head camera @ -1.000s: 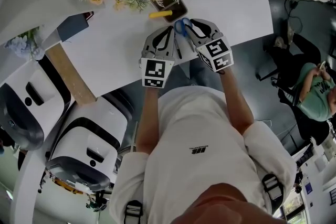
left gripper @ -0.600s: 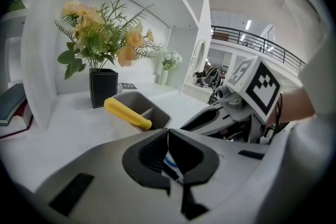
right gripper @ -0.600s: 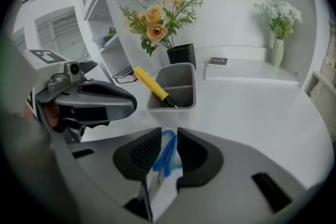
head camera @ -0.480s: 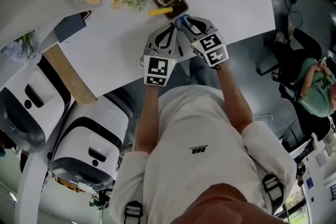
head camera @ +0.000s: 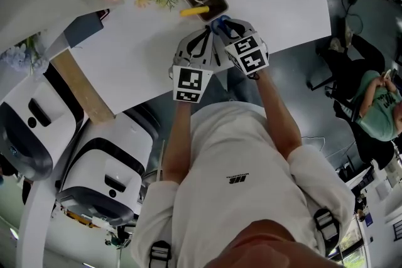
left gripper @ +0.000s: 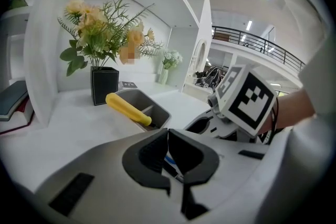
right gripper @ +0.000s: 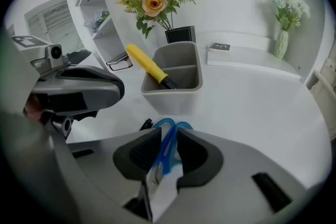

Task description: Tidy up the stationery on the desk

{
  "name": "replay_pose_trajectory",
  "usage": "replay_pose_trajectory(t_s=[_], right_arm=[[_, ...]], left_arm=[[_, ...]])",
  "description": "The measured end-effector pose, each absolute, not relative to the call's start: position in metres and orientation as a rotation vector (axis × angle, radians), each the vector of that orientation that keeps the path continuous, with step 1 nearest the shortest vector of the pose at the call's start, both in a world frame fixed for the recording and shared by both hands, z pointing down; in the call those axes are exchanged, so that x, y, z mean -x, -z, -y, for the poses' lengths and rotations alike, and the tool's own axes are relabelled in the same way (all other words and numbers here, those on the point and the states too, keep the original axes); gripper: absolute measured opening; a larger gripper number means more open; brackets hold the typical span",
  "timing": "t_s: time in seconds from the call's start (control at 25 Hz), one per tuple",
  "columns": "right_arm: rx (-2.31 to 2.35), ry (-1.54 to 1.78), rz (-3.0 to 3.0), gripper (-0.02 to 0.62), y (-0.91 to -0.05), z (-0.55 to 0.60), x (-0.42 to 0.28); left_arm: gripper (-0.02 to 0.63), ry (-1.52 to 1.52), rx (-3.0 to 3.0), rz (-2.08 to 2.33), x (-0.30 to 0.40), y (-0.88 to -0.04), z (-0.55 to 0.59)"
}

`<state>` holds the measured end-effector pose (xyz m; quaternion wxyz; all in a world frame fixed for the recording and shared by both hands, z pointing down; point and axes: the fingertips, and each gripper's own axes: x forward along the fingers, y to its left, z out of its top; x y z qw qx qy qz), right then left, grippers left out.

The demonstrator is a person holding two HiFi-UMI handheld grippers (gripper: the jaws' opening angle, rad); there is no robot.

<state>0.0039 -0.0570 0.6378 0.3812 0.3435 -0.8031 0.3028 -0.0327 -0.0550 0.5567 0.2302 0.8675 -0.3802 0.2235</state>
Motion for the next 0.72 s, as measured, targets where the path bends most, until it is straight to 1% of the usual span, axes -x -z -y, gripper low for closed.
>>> replay_pose_trajectory(t_s=[0.32, 0.56, 0.72], right_arm=[[-0.872, -0.751, 2.019, 0.083, -0.6439, 0.0561, -0.0011], [-0.882, -0.715, 2.010, 0.064, -0.6437, 0.0560, -0.0011], [-0.873, -0.726, 2.007, 0.063, -0.6450, 0.0541, -0.0025]], left_arm=[[0.000, -0.611, -2.377, 1.064, 0.0347, -0.5560, 0.0533], [0.000, -0.606, -2.376, 1.071, 0.0327, -0.5541, 0.0523], [0.000, -0.604, -2.377, 1.079, 0.0333, -0.5517, 0.0522]])
